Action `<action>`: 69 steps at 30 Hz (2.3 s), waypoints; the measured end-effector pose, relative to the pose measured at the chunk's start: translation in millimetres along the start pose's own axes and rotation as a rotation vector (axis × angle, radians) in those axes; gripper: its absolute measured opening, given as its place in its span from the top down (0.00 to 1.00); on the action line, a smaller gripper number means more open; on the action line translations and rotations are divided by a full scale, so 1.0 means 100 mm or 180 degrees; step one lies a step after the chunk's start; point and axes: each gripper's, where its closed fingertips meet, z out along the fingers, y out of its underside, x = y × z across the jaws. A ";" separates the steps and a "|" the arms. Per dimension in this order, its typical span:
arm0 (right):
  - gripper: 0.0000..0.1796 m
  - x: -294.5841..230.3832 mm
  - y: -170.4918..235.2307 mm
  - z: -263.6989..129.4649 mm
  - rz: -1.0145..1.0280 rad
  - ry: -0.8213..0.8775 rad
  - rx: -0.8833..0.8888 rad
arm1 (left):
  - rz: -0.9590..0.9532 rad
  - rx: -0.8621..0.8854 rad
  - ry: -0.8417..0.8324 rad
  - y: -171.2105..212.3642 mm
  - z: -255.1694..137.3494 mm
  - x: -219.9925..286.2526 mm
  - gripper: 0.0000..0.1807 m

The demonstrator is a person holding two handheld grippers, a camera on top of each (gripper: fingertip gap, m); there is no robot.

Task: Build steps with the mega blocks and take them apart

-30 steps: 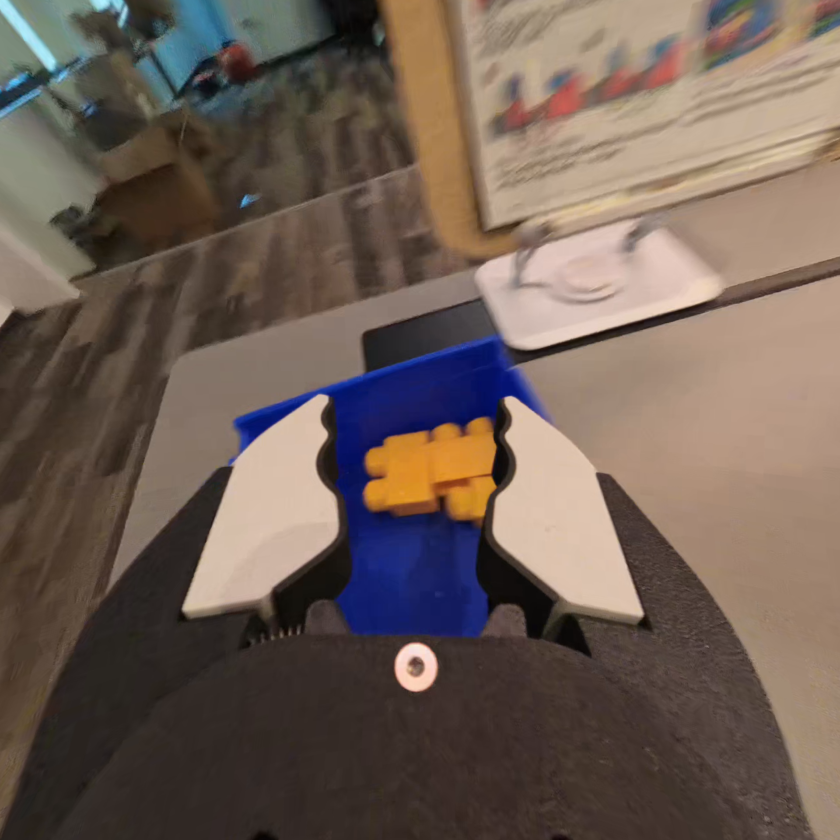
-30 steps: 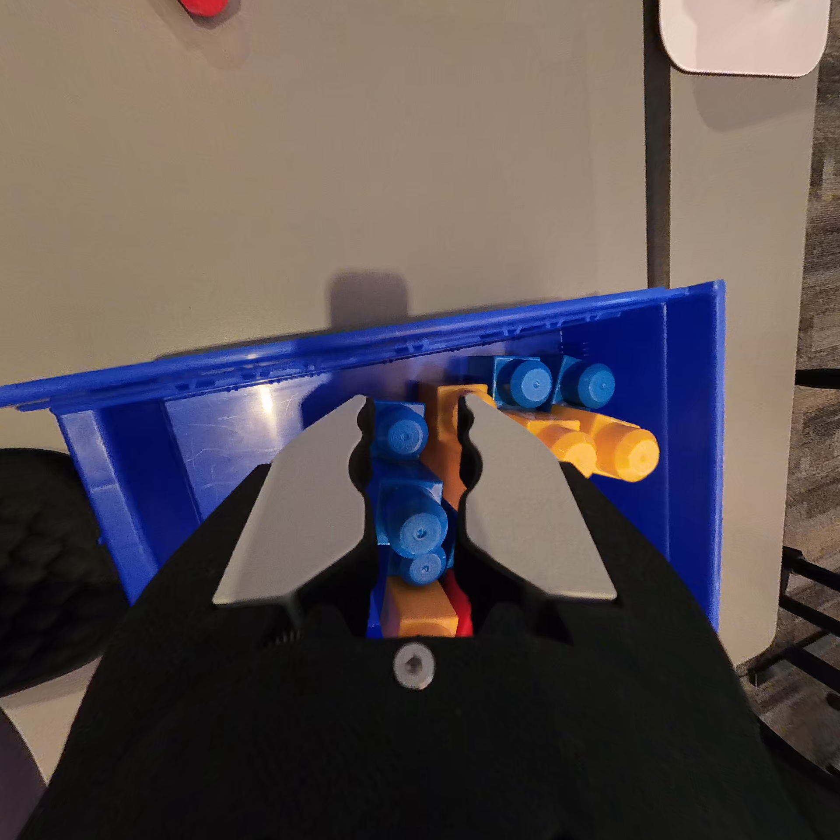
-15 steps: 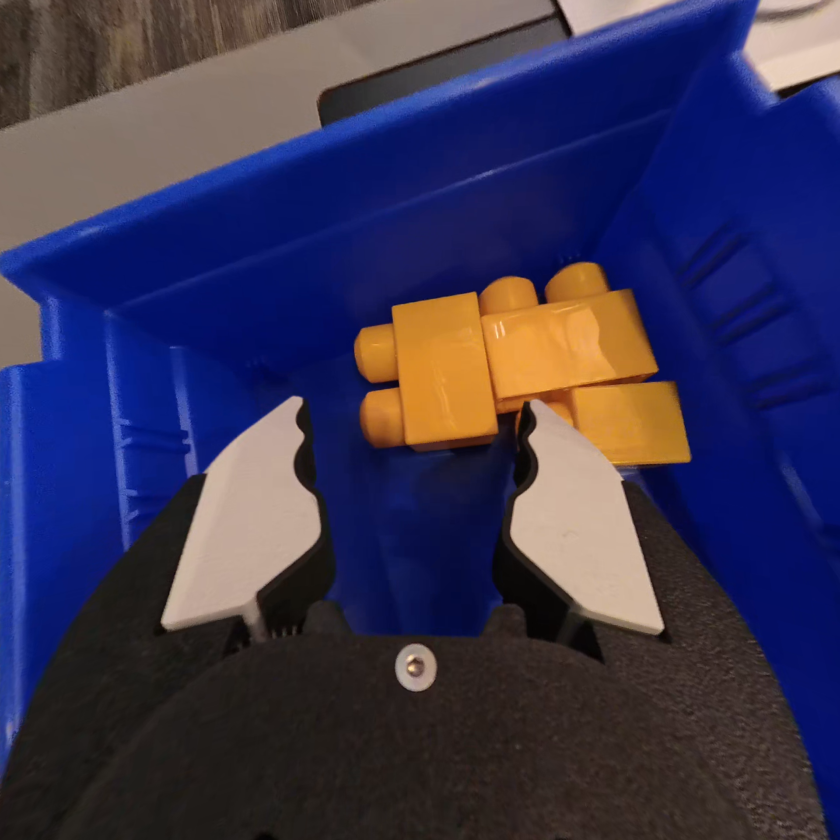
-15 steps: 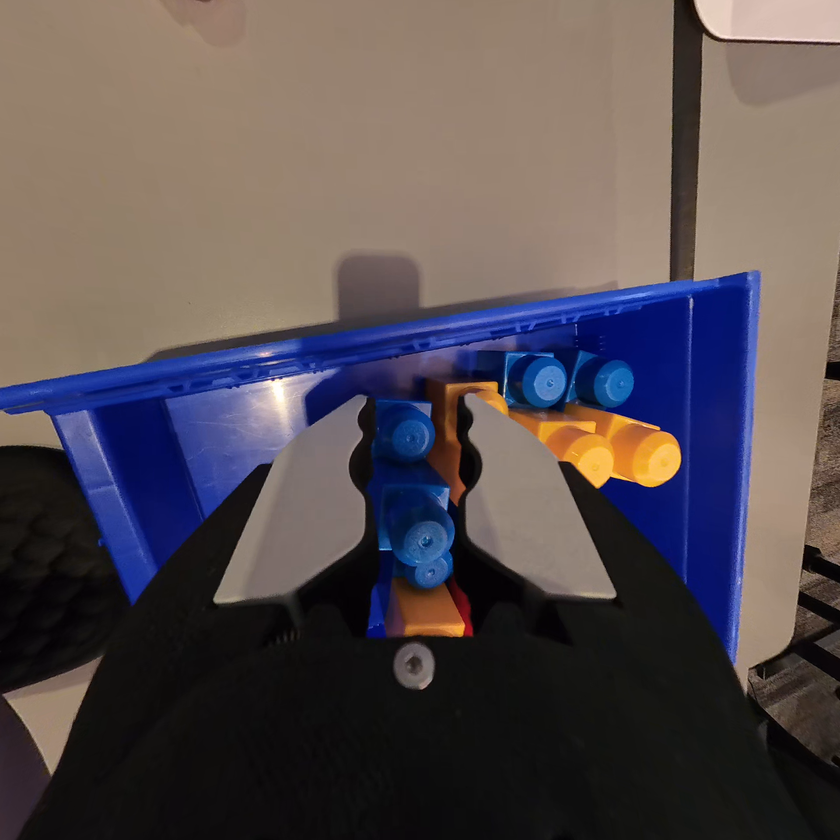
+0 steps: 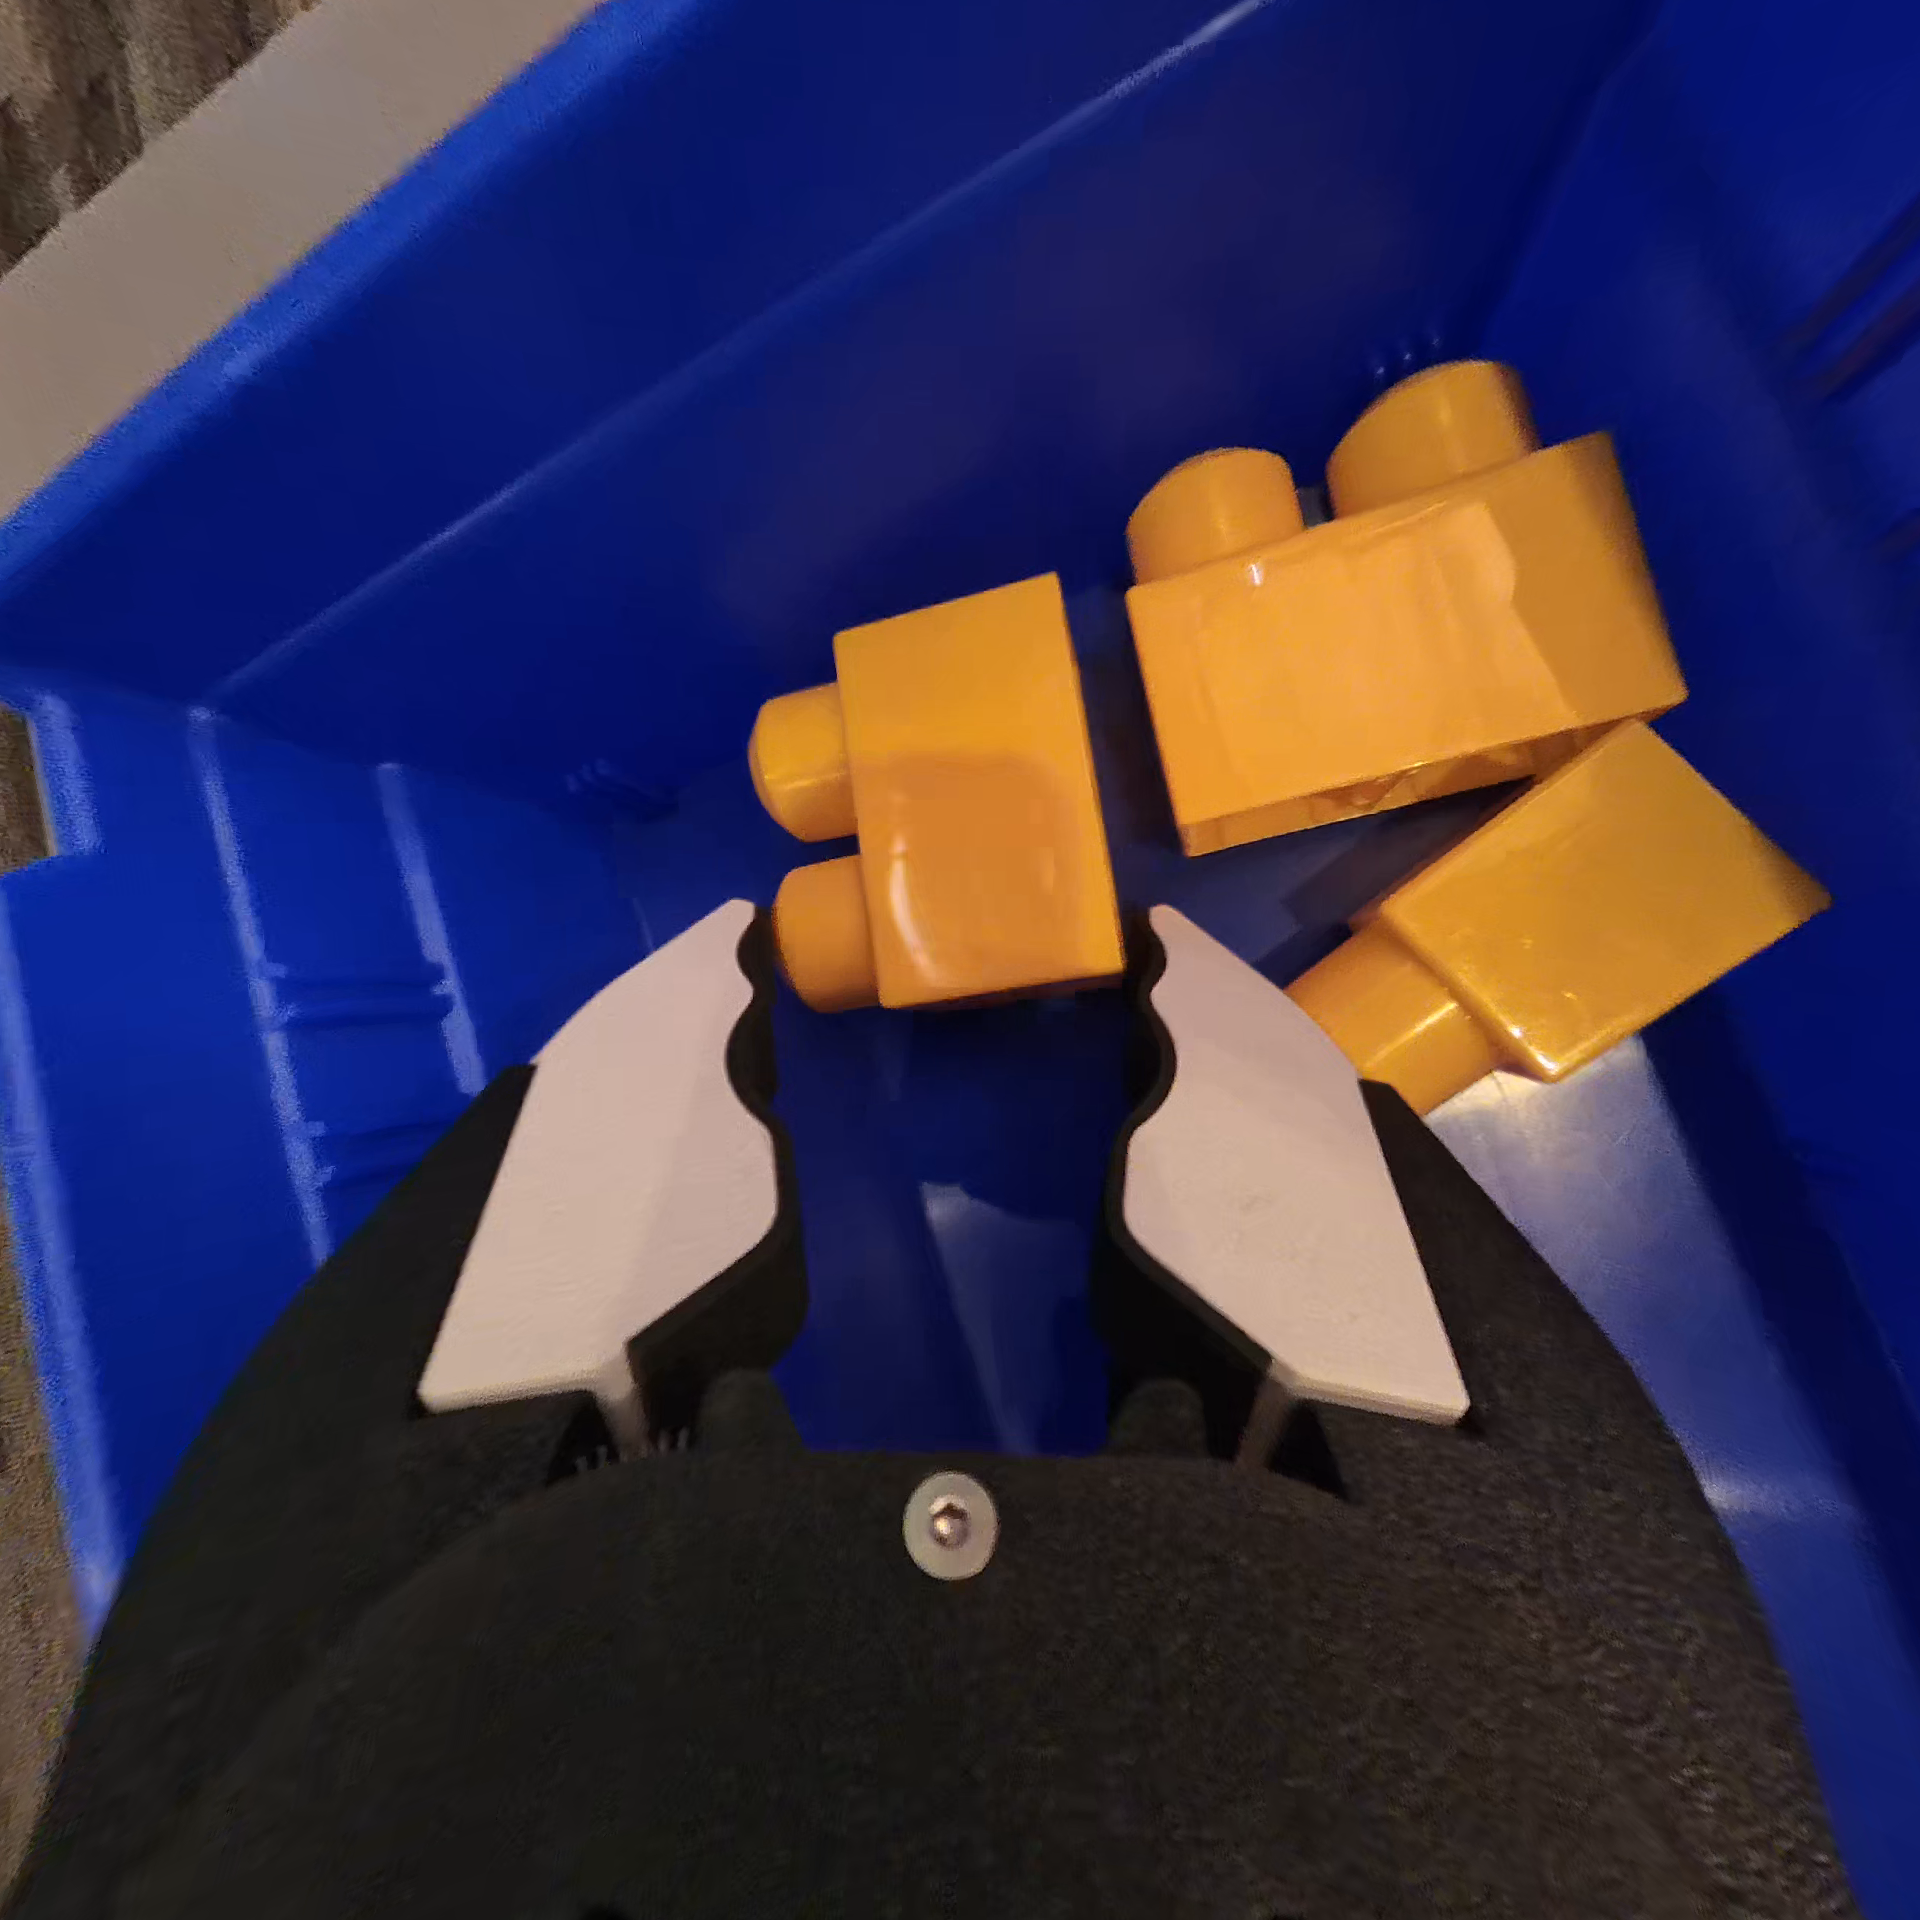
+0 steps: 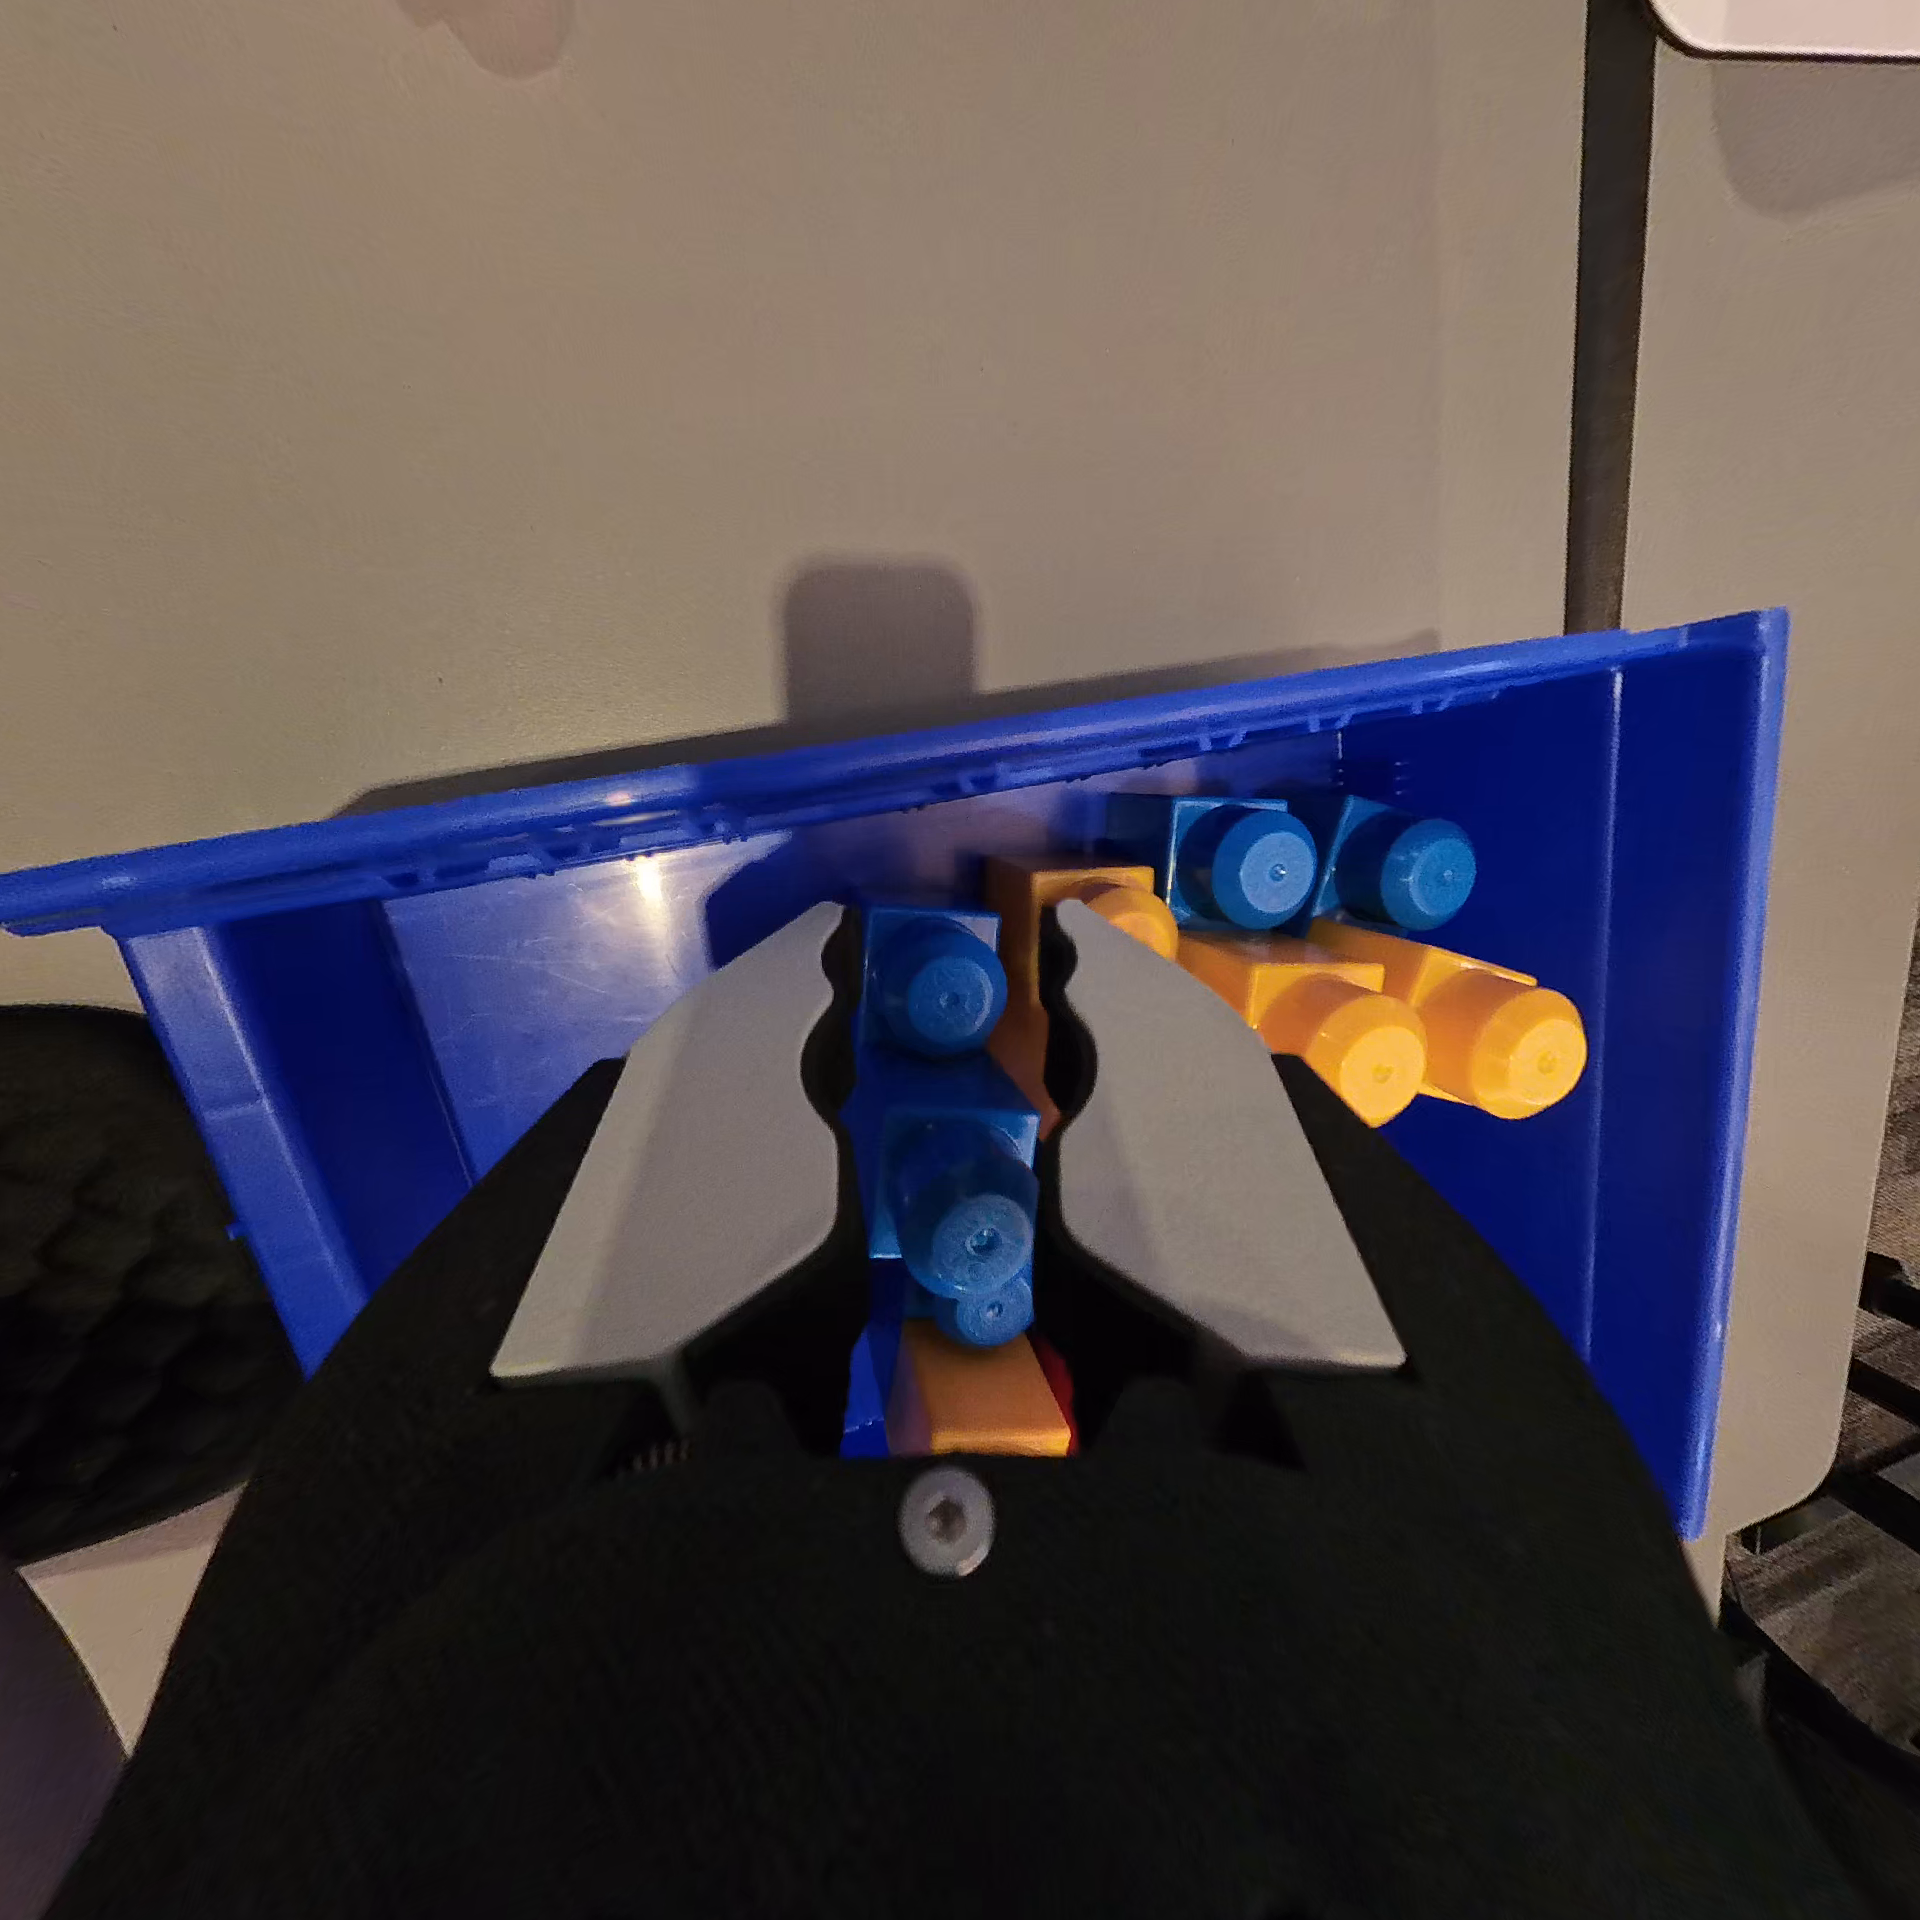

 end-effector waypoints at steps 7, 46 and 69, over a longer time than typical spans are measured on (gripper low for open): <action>0.81 0.01 -0.01 -0.04 0.0010 0.0062 0.0041 | -0.0131 0.0436 -0.0072 -0.24 -0.56 -0.16 0.65; 0.68 -0.74 -2.85 -0.40 0.3242 -0.3960 0.3648 | 0.1645 0.2323 0.1974 -0.95 -3.07 2.55 0.77; 0.79 -0.98 -2.88 -0.77 0.2704 -0.5136 0.4067 | 0.1819 0.2672 0.1869 -0.91 -3.34 2.62 0.77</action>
